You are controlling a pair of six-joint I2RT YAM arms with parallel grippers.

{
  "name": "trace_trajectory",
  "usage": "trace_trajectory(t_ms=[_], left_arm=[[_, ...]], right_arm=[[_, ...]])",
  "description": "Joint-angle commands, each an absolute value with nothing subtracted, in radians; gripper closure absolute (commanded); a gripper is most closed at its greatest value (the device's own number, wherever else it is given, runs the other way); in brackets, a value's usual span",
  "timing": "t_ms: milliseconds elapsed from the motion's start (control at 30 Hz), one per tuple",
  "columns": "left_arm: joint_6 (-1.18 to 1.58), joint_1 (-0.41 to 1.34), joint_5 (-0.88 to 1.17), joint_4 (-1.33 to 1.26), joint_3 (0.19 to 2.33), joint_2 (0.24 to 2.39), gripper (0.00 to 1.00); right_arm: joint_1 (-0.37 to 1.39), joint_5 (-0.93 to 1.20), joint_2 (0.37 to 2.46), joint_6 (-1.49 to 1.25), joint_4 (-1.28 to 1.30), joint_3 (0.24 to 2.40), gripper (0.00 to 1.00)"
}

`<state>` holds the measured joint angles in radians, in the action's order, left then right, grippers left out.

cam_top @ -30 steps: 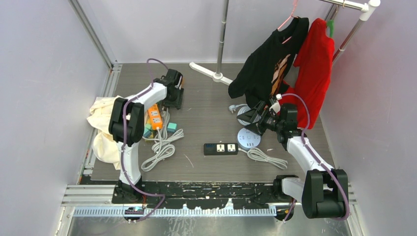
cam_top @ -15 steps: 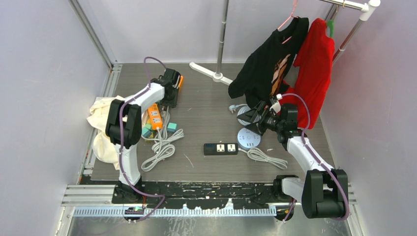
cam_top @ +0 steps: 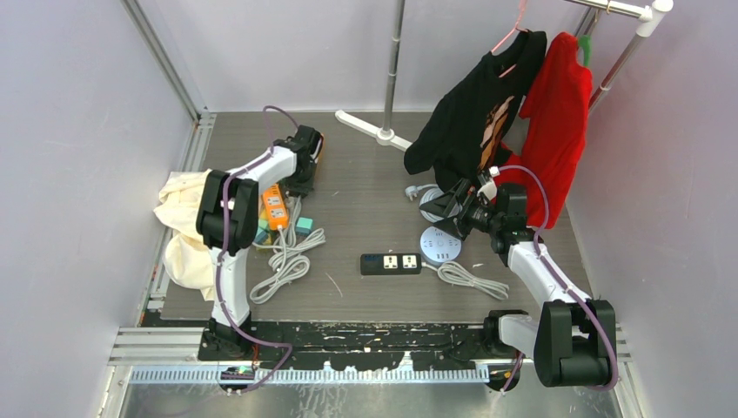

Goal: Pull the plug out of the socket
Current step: Move the socket to the center of the board.

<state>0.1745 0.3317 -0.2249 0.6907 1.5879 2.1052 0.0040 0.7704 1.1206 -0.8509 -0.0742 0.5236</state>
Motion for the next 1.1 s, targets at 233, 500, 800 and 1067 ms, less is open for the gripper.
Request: trace_trajectory(t_ms=[233, 500, 800, 1067], left_arm=[[0.068, 0.373, -0.017, 0.674, 1.625, 1.975, 1.0], [-0.078, 0.55, 0.16, 0.604, 1.501, 1.879, 1.0], [-0.08, 0.701, 0.287, 0.53, 1.321, 1.804, 1.0], [-0.01, 0.762, 0.196, 0.51, 1.19, 1.689, 0.69]], right_arm=[[0.0, 0.767, 1.096, -0.835, -0.089, 0.53, 0.0], [0.0, 0.768, 1.089, -0.823, -0.086, 0.531, 0.0], [0.0, 0.773, 1.075, -0.708, -0.022, 0.553, 0.0], [0.0, 0.835, 1.059, -0.34, 0.158, 0.617, 0.0]])
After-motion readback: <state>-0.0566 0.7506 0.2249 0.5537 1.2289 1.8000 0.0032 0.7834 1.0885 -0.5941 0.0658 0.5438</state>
